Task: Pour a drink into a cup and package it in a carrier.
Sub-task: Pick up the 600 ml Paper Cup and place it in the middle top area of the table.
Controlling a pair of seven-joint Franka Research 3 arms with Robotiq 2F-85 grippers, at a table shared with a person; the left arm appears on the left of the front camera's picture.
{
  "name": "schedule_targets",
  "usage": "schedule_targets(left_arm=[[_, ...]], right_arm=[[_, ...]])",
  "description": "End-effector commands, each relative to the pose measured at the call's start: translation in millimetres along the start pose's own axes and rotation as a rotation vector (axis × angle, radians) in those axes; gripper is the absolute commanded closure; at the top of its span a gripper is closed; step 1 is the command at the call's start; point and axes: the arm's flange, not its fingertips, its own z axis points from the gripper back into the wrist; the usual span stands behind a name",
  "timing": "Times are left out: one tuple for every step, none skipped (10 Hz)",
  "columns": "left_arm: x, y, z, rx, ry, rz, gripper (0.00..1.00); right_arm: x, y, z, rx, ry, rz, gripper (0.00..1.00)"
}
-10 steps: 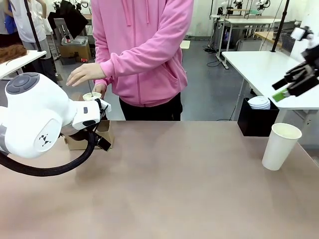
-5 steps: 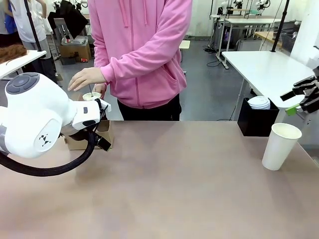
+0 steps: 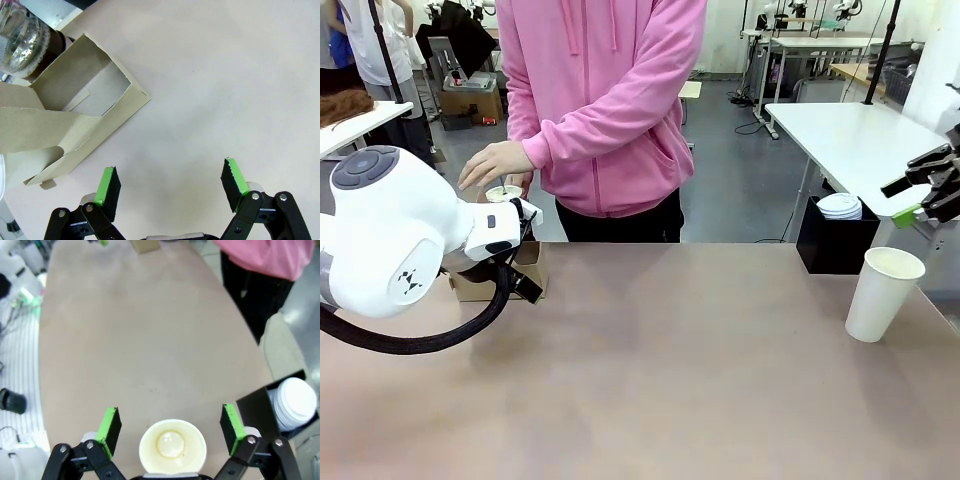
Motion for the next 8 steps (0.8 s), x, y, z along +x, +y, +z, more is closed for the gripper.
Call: schedule_targets(left_arm=[[0,0,0,-0.001,-0.001,0.0,0.0],[0,0,0,-0.001,-0.001,0.0,0.0],[0,0,0,-0.001,-0.001,0.0,0.0],[0,0,0,-0.001,-0.001,0.0,0.0],[0,0,0,-0.001,-0.001,0.0,0.0],[0,0,0,-0.001,-0.001,0.0,0.0],[0,0,0,-0.001,-0.001,0.0,0.0],[0,0,0,-0.001,-0.001,0.0,0.0]], right_arm=[[-56,3,27,-0.042,-0.178,0.062,0.0],[-86,6,43,-0.077,-0.27,0.093,0.0],[-114,7,52,-0.102,-0.357,0.105,0.0],[-146,6,51,-0.113,-0.459,0.071,0.0],[-172,3,47,-0.127,-0.515,0.063,0.0],[-194,3,39,-0.119,-0.561,0.06,0.0],[-214,2,30,-0.089,-0.606,0.04,0.0],[-231,-1,19,-0.08,-0.637,0.026,0.0]])
